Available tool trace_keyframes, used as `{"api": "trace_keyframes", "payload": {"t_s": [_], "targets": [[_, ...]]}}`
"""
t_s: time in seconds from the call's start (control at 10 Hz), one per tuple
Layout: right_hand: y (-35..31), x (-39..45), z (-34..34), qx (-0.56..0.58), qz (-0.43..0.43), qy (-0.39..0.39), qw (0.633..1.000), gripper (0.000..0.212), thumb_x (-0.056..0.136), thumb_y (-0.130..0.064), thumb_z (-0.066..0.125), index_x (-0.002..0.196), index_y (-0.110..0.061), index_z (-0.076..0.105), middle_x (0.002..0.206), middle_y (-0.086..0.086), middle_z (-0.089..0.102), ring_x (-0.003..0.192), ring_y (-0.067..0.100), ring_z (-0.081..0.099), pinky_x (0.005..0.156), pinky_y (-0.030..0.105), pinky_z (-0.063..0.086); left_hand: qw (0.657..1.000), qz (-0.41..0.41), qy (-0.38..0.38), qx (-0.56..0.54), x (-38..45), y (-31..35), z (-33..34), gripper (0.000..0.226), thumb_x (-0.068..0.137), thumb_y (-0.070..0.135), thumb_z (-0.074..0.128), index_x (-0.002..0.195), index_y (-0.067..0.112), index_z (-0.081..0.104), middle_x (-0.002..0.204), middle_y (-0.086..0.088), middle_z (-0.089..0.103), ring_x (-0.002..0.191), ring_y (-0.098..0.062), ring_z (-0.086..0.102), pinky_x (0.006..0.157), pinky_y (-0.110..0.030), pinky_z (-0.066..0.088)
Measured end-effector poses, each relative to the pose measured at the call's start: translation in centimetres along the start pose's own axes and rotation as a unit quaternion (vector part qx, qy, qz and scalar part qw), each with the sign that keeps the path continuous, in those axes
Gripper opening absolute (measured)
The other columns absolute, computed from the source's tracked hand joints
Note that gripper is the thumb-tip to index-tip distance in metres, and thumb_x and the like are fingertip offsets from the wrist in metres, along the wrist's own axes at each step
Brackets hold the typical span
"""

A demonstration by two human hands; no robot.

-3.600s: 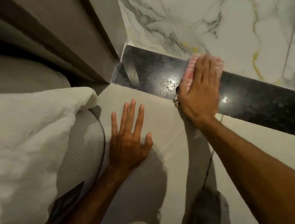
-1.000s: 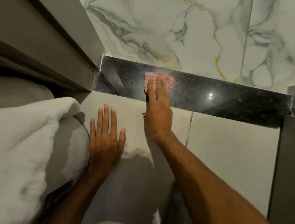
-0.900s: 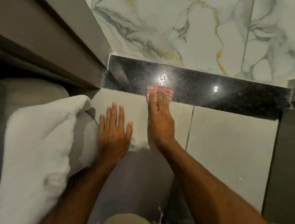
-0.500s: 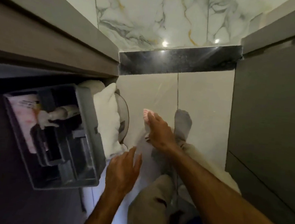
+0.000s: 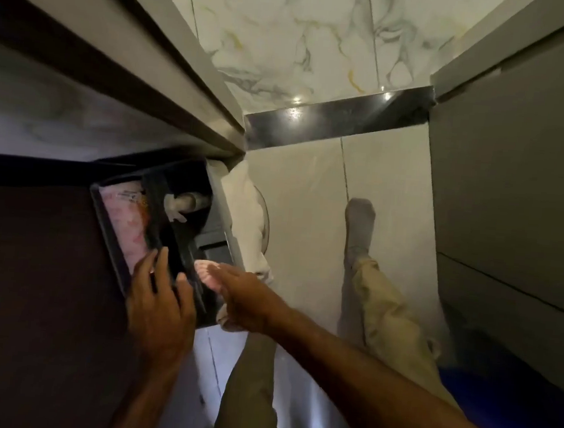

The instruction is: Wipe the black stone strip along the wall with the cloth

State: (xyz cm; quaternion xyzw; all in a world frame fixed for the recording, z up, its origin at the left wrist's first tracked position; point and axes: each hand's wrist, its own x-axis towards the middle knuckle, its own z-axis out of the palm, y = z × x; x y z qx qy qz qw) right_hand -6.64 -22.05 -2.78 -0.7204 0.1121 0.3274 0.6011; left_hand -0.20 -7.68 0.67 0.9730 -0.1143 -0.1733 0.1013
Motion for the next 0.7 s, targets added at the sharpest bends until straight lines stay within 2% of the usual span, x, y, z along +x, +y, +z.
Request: {"api": "trace_keyframes", "payload": {"t_s": [0.1, 0.2, 0.3, 0.4, 0.5, 0.6, 0.7], "targets": [[0.3, 3.0, 3.7, -0.032, 0.044, 0.017, 0.998, 0.098, 0.094, -0.007, 0.084, 0.173, -0.001, 0.026, 0.180, 0.021, 0.028, 0.167, 0.038, 0.029, 0.134, 0.036, 0.030, 1.000, 0.025, -0.007, -0.010, 4.1, -1.6, 0.8, 0.069, 0.110, 0.041, 0.034, 0.169, 0.007, 0.033, 0.175, -0.023, 0.034, 0.162, -0.041, 0.035, 0.132, -0.060, 0.032], [1.5, 6.9, 7.6, -0.074, 0.123, 0.007, 0.990, 0.078, 0.095, -0.015, 0.085, 0.161, -0.004, 0.045, 0.164, 0.024, 0.049, 0.153, 0.043, 0.048, 0.124, 0.049, 0.046, 0.997, 0.072, 0.000, 0.039, 7.6, -4.0, 3.8, 0.077, 0.111, 0.049, 0.026, 0.175, 0.012, 0.005, 0.185, -0.016, 0.004, 0.172, -0.031, 0.003, 0.141, -0.053, 0.004], [4.0, 10.5, 11.1, -0.194, 0.155, 0.051, 0.967, 0.076, 0.109, -0.026, 0.064, 0.167, 0.004, 0.025, 0.169, 0.033, 0.034, 0.160, 0.050, 0.033, 0.130, 0.059, 0.039, 0.994, 0.082, 0.008, 0.068, 8.5, -7.5, 8.0, 0.075, 0.114, 0.050, 0.024, 0.175, 0.009, 0.008, 0.184, -0.019, 0.006, 0.172, -0.034, 0.005, 0.140, -0.057, 0.009], [6.6, 13.1, 12.9, -0.256, 0.118, 0.135, 0.950, 0.068, 0.116, -0.024, 0.030, 0.173, 0.006, 0.006, 0.179, 0.032, 0.017, 0.169, 0.049, 0.015, 0.141, 0.057, 0.013, 0.988, 0.133, 0.003, 0.079, 8.2, -10.3, 10.9, 0.073, 0.116, 0.050, 0.030, 0.175, 0.010, 0.015, 0.182, -0.023, 0.013, 0.170, -0.040, 0.013, 0.138, -0.061, 0.016], [10.1, 13.9, 14.5, -0.300, 0.105, 0.134, 0.939, 0.074, 0.117, -0.032, 0.036, 0.175, -0.001, 0.002, 0.184, 0.024, 0.005, 0.173, 0.042, 0.004, 0.141, 0.053, -0.003, 0.973, 0.199, 0.050, 0.103, 8.7, -12.8, 12.6, 0.070, 0.117, 0.054, 0.033, 0.175, 0.016, 0.018, 0.180, -0.024, 0.020, 0.168, -0.042, 0.019, 0.138, -0.055, 0.014], [10.9, 13.1, 14.9, -0.336, 0.113, 0.076, 0.932, 0.100, 0.111, -0.049, 0.057, 0.176, -0.004, -0.004, 0.185, 0.023, -0.003, 0.173, 0.043, -0.002, 0.142, 0.059, 0.003, 0.970, 0.204, 0.047, 0.126, 8.9, -12.5, 12.5, 0.068, 0.118, 0.055, 0.029, 0.175, 0.019, 0.020, 0.181, -0.023, 0.020, 0.169, -0.041, 0.018, 0.139, -0.056, 0.013], [6.9, 10.1, 14.2, -0.205, 0.156, 0.054, 0.965, 0.100, 0.107, -0.041, 0.069, 0.176, -0.009, 0.004, 0.184, 0.021, 0.004, 0.172, 0.041, 0.010, 0.141, 0.057, 0.021, 0.975, 0.171, 0.044, 0.134, 7.8, -10.3, 8.9, 0.069, 0.119, 0.054, 0.018, 0.175, 0.013, 0.018, 0.183, -0.018, 0.018, 0.170, -0.034, 0.016, 0.139, -0.058, 0.014]]}}
